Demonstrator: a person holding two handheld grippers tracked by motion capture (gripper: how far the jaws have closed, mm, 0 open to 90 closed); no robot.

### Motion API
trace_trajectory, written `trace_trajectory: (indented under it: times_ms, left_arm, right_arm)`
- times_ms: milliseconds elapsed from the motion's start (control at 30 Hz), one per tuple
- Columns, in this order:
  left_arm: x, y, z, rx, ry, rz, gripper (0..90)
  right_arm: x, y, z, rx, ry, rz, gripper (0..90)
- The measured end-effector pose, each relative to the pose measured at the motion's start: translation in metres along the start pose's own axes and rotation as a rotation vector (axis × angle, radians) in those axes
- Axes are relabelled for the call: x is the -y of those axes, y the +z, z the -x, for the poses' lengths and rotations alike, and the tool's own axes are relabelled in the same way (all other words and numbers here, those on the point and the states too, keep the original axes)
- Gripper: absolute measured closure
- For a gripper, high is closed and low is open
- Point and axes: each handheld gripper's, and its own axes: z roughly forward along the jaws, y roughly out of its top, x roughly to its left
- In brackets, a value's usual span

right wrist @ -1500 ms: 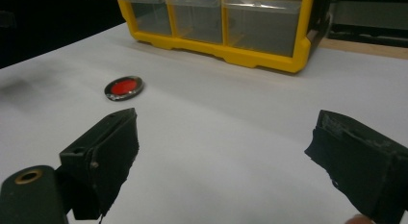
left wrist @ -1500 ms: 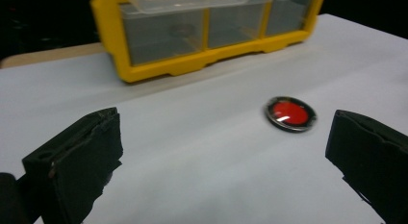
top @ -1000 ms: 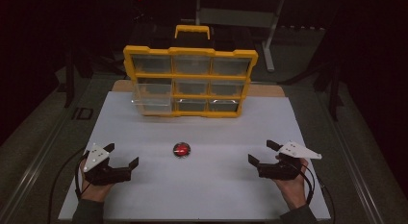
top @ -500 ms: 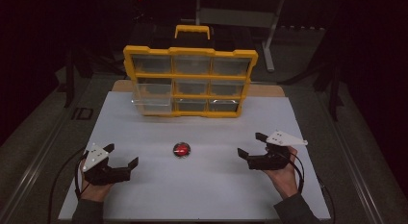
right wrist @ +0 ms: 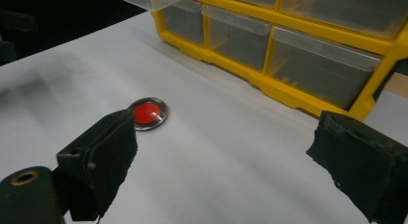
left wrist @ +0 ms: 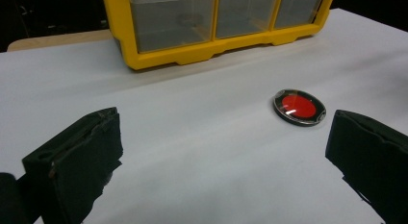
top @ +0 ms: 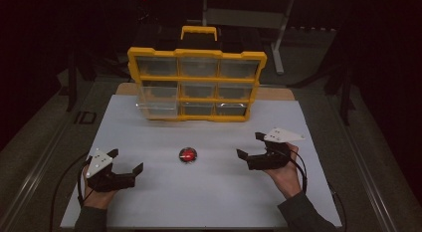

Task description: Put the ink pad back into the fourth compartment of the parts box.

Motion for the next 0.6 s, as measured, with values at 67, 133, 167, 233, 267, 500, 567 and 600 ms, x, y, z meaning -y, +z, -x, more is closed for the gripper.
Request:
trace_trajectory:
  times_ms: [67,133,167,233,267,500,567,600]
  left_arm:
    - [0.0,0.0,0.0,0.0,0.0,-0.001,0.0]
    - [0.0,0.0,0.0,0.0,0.001,-0.003,0.0]
    - [0.0,0.001,0.0,-0.002,0.003,-0.005,0.0]
    - [0.0,0.001,0.0,-0.001,0.004,-0.006,0.0]
    - [0.0,0.001,0.0,-0.002,0.005,-0.007,0.0]
    - [0.001,0.001,0.0,-0.005,0.005,-0.01,0.0]
    - [0.001,0.0,0.0,-0.004,0.004,-0.008,0.0]
    - [0.001,0.0,-0.001,-0.005,0.001,-0.008,0.0]
  right_arm:
    - [-0.003,0.003,-0.002,-0.001,-0.007,-0.009,7.8]
    - [-0.007,0.006,-0.003,-0.005,-0.014,-0.014,7.7]
    - [-0.008,0.008,-0.004,-0.01,-0.014,-0.016,7.8]
    - [-0.011,0.011,-0.006,-0.012,-0.019,-0.024,7.7]
    - [-0.012,0.013,-0.006,-0.014,-0.022,-0.028,7.7]
    - [-0.02,0.027,-0.01,-0.03,-0.036,-0.068,7.7]
    - [-0.022,0.031,-0.012,-0.034,-0.042,-0.078,7.7]
    - [-0.023,0.033,-0.012,-0.038,-0.045,-0.079,7.7]
